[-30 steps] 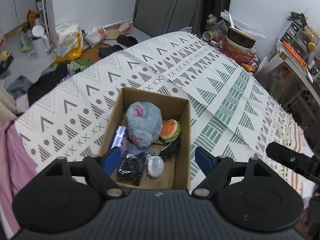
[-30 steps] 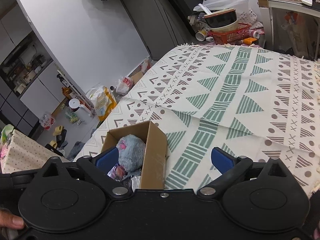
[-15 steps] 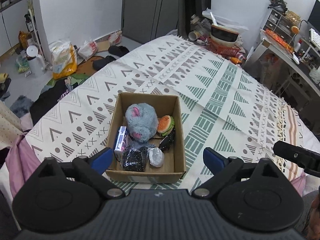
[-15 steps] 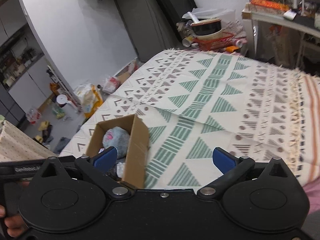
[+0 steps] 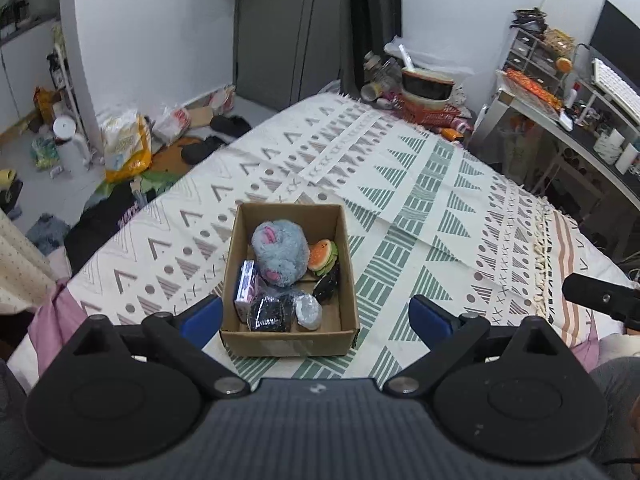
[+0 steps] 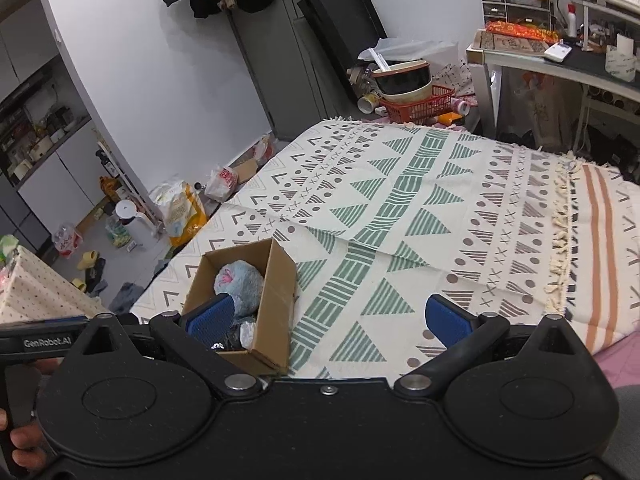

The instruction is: Organize soft objects

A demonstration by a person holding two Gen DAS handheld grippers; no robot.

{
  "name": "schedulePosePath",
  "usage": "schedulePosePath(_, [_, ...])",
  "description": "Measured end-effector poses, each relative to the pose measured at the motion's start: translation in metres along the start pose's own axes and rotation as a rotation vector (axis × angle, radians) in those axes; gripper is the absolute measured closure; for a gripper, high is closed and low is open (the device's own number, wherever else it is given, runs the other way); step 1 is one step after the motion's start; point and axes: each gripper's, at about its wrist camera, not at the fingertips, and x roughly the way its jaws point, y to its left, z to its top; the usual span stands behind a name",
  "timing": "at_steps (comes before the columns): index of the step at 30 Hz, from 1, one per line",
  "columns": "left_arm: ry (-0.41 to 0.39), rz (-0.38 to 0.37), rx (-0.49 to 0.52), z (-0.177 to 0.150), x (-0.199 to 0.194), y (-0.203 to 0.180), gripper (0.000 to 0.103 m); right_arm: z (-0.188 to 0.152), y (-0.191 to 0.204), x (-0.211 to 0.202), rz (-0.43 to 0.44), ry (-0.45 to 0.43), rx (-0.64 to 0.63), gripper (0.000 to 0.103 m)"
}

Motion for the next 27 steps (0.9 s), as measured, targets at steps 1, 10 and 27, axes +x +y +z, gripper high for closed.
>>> schedulePosePath(1, [-0.005, 0.000, 0.009, -0.001, -0.003, -0.001, 0.004, -0.002, 0.001, -0.003, -0.010, -0.003, -0.009, 0.000])
schedulePosePath(10, [-0.037, 0.004, 0.033, -0.013, -0.030, -0.004, 0.004, -0.019, 0.002, -0.025, -0.043, -0.014, -0.037, 0.000])
schedulePosePath(27, [-0.022, 0.086, 0.043, -0.031, -0.034, 0.001, 0.004, -0.036, 0.018, -0.028, -0.069, 0.000, -0.078, 0.000])
